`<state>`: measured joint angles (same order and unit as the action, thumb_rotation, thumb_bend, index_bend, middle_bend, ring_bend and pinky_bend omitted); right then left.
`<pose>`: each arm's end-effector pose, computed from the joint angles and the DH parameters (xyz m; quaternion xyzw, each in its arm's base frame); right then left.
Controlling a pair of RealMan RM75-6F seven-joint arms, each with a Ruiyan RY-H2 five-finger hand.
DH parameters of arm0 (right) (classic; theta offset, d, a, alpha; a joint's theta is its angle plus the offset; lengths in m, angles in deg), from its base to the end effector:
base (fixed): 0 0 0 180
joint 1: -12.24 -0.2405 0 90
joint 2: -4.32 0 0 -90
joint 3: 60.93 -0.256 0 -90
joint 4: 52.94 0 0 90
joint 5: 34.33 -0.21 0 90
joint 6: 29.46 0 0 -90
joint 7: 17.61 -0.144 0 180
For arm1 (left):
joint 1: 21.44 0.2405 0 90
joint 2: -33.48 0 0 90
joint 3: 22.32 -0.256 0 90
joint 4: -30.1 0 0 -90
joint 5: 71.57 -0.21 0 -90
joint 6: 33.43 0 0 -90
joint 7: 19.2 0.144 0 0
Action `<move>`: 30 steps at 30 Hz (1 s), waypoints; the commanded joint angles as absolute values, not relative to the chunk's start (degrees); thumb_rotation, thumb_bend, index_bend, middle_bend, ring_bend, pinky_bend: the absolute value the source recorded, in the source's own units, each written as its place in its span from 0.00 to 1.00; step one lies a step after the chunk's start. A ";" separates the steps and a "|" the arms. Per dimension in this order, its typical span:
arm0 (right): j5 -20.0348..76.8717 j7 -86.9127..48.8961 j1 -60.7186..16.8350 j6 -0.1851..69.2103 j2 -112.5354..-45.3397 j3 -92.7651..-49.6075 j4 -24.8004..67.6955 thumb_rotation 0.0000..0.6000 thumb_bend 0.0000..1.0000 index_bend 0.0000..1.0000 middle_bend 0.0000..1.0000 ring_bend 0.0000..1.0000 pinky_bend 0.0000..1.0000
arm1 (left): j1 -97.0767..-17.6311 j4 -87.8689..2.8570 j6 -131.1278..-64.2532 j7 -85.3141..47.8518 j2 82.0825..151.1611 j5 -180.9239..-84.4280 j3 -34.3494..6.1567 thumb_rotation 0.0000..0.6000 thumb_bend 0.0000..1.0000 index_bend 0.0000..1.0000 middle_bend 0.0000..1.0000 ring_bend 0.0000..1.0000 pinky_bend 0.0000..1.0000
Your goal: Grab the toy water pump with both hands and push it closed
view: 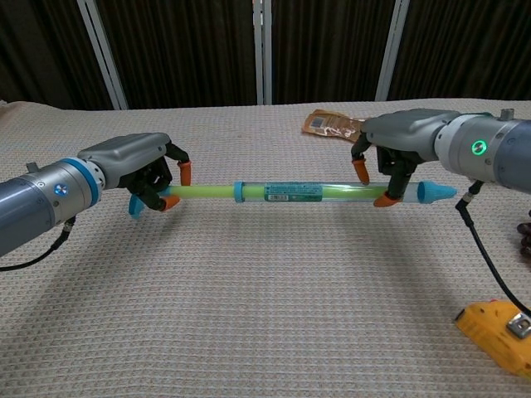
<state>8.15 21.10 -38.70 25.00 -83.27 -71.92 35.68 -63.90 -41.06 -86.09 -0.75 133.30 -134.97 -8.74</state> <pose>-0.1237 -0.3639 -0.0157 0.7627 -0.3619 0.2841 0.4546 -0.1526 0.3588 -0.0578 -0.7222 -0.4019 -0.3671 0.4269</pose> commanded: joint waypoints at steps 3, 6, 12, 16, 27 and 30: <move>7.38 22.19 -39.74 25.76 -84.27 -71.85 36.10 1.00 0.33 0.66 1.00 1.00 1.00 | -64.60 -41.14 -86.25 -0.53 134.36 -134.71 -8.77 1.00 0.52 0.75 0.81 0.78 0.98; 7.06 22.56 -40.15 26.22 -84.66 -71.76 36.27 1.00 0.33 0.67 1.00 1.00 1.00 | -64.90 -41.13 -86.40 -0.61 134.75 -134.56 -8.71 1.00 0.52 0.75 0.81 0.78 0.98; 6.58 22.62 -40.57 26.63 -85.05 -71.61 36.29 1.00 0.33 0.66 1.00 1.00 1.00 | -65.19 -40.95 -86.49 -0.81 135.14 -134.44 -8.90 1.00 0.52 0.75 0.81 0.78 0.98; 6.49 22.39 -40.67 26.77 -85.20 -71.49 36.26 1.00 0.28 0.56 1.00 1.00 1.00 | -65.27 -40.84 -86.47 -1.07 135.24 -134.18 -8.88 1.00 0.52 0.67 0.81 0.78 0.98; 12.31 18.03 -37.91 29.43 -82.87 -70.20 37.29 1.00 0.00 0.00 0.99 1.00 1.00 | -63.27 -44.44 -88.15 0.09 130.67 -133.68 -10.18 1.00 0.48 0.05 0.79 0.78 0.96; 16.29 15.42 -35.79 31.44 -80.62 -69.28 39.07 1.00 0.00 0.00 0.97 1.00 1.00 | -61.66 -47.65 -89.97 0.06 127.55 -133.74 -10.49 1.00 0.48 0.04 0.78 0.78 0.96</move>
<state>13.43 17.55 -37.60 29.68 -82.50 -70.14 37.56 -62.90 -45.66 -88.57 -0.16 129.52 -133.76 -10.14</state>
